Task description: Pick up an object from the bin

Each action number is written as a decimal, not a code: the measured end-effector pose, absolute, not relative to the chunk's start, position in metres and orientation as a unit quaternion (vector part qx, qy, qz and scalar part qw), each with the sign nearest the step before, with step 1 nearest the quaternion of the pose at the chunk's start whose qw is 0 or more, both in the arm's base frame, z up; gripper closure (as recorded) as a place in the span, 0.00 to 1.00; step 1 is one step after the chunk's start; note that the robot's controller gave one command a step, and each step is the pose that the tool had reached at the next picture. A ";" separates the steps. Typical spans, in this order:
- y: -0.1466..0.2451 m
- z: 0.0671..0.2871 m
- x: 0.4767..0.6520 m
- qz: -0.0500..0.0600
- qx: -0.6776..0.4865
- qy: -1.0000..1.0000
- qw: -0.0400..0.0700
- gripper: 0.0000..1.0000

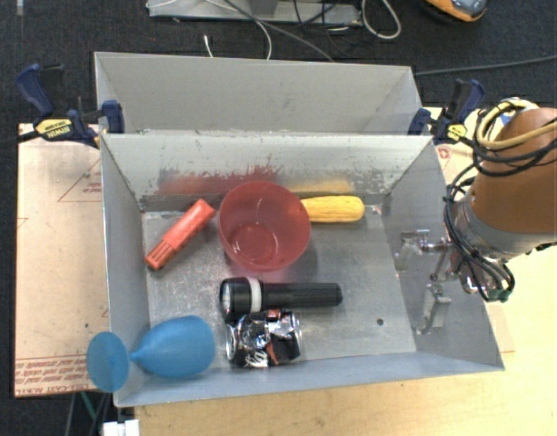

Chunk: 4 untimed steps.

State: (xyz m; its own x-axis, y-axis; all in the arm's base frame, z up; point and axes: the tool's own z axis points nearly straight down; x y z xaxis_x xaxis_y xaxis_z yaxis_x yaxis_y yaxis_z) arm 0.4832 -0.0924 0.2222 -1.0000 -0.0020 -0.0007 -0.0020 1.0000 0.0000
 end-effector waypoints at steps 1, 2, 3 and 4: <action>-0.092 0.222 0.483 0.000 -0.001 1.000 0.000 1.00; -0.092 0.222 0.483 0.000 -0.001 1.000 0.000 1.00; -0.085 0.204 0.488 -0.001 -0.001 1.000 0.003 1.00; -0.086 0.220 0.486 -0.001 -0.135 0.991 0.004 1.00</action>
Offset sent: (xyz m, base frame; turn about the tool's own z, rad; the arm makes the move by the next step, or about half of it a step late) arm 0.0000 0.0000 0.0000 0.0000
